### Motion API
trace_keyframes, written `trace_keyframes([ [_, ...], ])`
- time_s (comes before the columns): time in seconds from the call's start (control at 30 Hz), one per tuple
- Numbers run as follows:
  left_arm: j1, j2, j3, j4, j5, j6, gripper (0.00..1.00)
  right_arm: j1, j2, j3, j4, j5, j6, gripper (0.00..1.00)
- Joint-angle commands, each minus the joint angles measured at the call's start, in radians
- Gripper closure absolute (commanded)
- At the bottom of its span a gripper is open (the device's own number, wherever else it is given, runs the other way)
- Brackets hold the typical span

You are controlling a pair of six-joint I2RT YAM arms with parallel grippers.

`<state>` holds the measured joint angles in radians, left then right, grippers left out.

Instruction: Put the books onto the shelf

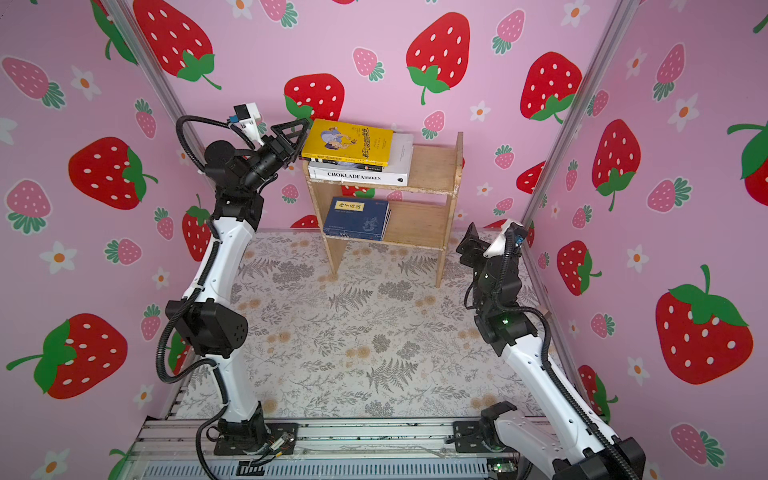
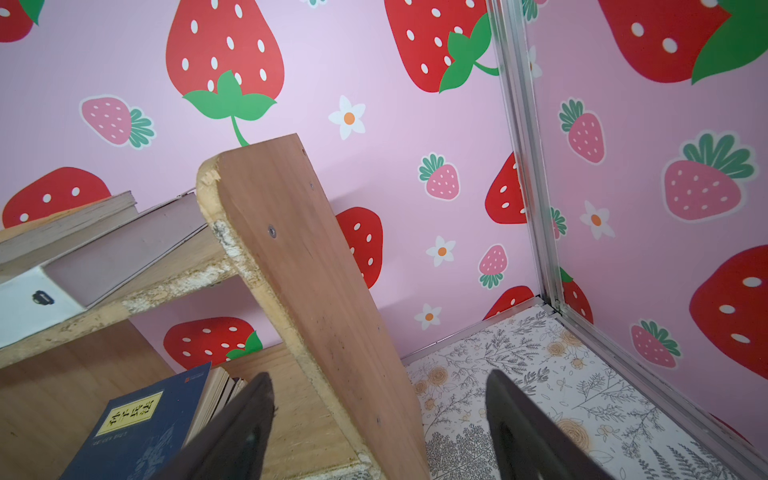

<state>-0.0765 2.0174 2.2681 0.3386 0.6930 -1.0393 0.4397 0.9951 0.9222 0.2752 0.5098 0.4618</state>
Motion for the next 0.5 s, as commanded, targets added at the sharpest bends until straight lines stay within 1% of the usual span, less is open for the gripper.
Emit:
trace_keyframes([
  [0.0,-0.010,0.027,0.044,0.017,0.031,-0.046,0.13,-0.009,-0.024,-0.019,0.006,0.023,0.023,0.19],
  [0.13,0.006,0.007,0.020,0.005,-0.005,-0.036,0.13,-0.013,-0.031,-0.022,0.003,0.013,0.022,0.19],
  [0.2,0.024,-0.017,-0.016,0.012,-0.018,-0.033,0.13,-0.014,-0.023,-0.012,0.005,-0.025,0.008,0.19],
  [0.23,0.032,-0.029,-0.030,0.014,-0.023,-0.032,0.13,-0.014,-0.014,-0.005,0.008,-0.051,-0.004,0.19],
  [0.33,0.046,-0.066,-0.085,0.010,-0.034,-0.019,0.12,-0.015,0.042,0.056,0.043,-0.176,-0.056,0.20],
  [0.47,0.048,-0.101,-0.136,-0.016,-0.025,0.007,0.12,-0.013,0.167,0.199,0.099,-0.334,-0.065,0.21],
])
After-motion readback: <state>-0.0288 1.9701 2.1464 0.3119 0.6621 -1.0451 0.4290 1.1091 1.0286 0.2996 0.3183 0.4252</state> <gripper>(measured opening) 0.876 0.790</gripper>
